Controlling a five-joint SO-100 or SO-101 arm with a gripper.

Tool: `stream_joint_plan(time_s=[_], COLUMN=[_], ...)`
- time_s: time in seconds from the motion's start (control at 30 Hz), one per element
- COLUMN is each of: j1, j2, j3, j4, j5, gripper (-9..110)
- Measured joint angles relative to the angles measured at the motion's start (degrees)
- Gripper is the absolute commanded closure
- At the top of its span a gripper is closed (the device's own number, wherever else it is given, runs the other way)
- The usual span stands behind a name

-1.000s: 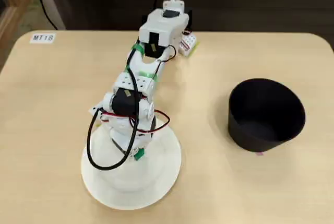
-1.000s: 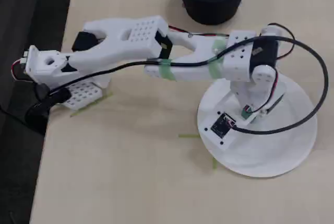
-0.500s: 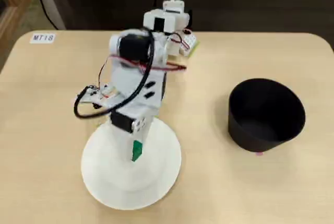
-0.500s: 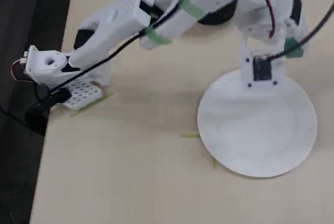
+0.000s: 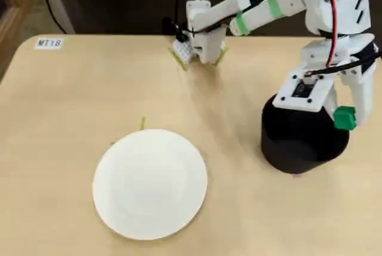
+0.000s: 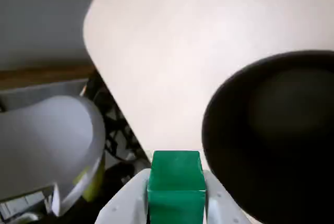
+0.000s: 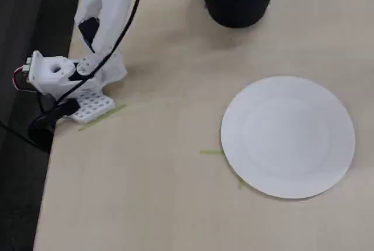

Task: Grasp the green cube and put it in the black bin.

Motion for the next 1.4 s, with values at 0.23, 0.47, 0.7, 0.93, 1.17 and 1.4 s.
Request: stream_joint_plan(time_s=[0.23, 0.47, 0.7, 0.93, 1.17, 1.4], j1=[1.32, 3.08, 2.99, 2.72, 2.55, 4.39], j2=[7.73, 8.88, 9.93, 10.90, 13.01, 20.39], j3=[18.72, 29.09, 35.77, 36.74, 36.74, 36.83], j4=[0.00, 0.00, 0.00, 0.00, 0.00, -0.97], j5=[7.91, 11.07, 11.95, 11.60, 12.30, 13.10], gripper=[102, 102, 102, 63, 102, 102])
